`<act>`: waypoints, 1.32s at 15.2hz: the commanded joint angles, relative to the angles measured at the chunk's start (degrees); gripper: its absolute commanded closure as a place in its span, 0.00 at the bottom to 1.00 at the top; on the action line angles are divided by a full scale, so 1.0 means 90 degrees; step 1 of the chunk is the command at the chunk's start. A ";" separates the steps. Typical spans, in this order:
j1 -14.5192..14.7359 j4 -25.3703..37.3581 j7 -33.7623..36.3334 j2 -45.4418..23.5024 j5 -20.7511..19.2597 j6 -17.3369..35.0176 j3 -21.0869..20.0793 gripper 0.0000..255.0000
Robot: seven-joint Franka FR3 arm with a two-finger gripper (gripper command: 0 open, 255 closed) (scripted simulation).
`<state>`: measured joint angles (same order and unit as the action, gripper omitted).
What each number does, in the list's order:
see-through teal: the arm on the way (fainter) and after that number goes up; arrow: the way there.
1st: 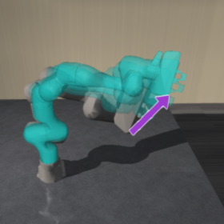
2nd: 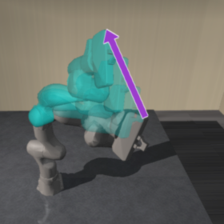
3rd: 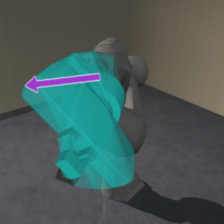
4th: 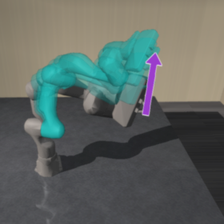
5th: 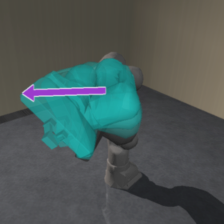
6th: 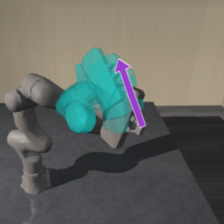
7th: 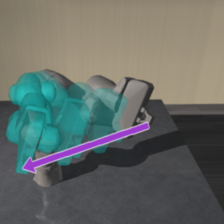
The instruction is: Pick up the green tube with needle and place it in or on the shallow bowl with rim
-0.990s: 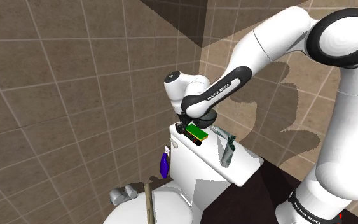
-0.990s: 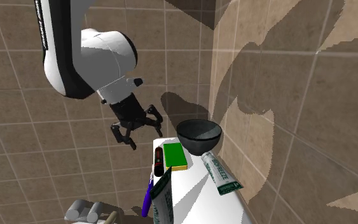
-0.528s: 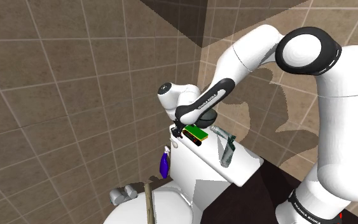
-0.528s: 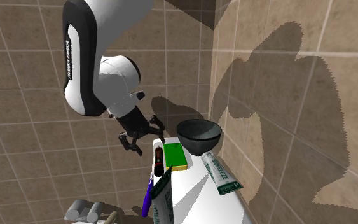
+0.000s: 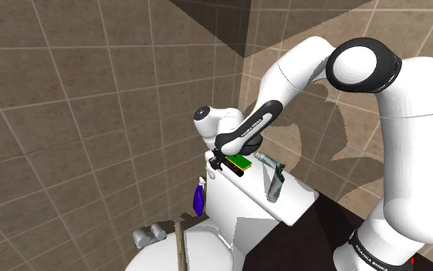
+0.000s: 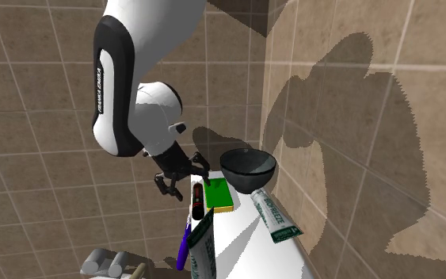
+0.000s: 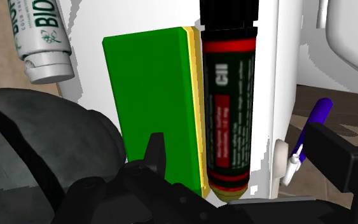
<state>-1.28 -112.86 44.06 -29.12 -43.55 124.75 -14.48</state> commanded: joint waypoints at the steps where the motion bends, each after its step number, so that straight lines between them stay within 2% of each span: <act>1: -0.0001 -0.0001 0.0002 -0.0003 -0.0004 0.0006 0.0002 0.00; 4: -0.0001 -0.0001 0.0001 -0.0003 -0.0004 0.0005 0.0002 0.00; 5: -0.0001 -0.0001 0.0001 -0.0003 -0.0004 0.0005 0.0002 1.00; 14: -0.0001 -0.0001 0.0002 -0.0003 -0.0004 0.0006 0.0002 1.00; 20: -0.0065 -0.0041 -0.0262 0.0387 0.0228 -0.0260 -0.0105 1.00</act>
<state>-1.84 -113.31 42.07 -26.12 -41.84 122.89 -15.25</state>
